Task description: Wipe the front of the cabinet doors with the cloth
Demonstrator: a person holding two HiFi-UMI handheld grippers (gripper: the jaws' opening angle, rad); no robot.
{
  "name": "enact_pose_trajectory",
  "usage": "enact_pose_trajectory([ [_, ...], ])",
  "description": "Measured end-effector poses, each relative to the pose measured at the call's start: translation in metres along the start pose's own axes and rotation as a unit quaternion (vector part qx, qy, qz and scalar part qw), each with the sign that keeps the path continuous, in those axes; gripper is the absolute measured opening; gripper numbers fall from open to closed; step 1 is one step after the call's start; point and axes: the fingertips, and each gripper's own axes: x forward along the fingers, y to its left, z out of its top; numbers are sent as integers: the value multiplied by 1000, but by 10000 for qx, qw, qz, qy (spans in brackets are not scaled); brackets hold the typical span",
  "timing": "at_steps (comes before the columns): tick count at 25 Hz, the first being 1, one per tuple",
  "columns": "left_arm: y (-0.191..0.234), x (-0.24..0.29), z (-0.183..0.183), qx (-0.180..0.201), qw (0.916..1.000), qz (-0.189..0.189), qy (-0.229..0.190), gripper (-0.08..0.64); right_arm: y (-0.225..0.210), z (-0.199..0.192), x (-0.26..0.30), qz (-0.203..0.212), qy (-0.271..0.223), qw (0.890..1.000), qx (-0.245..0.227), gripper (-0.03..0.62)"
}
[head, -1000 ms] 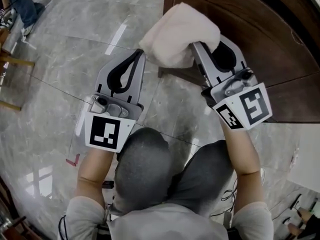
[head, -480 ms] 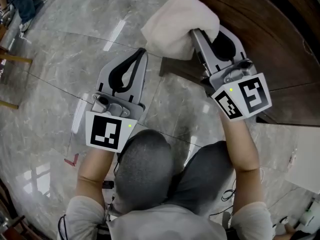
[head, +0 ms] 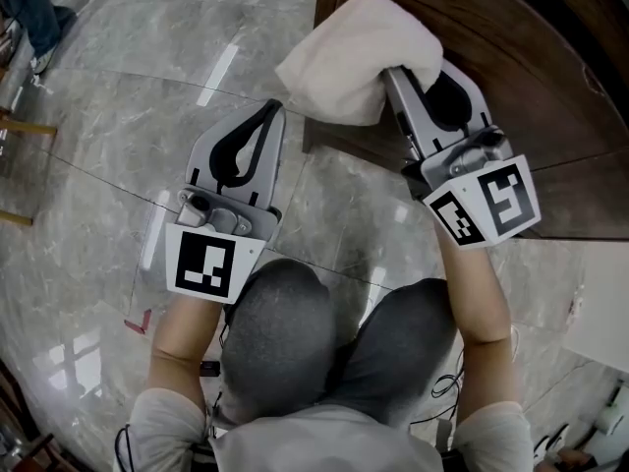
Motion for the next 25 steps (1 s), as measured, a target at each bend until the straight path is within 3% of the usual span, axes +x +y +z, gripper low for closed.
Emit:
enact_pose_trajectory([
  [25,-94,35,20,163,9991,-385,49,18,-70,4,-132,-738,-208,9968,245,80],
])
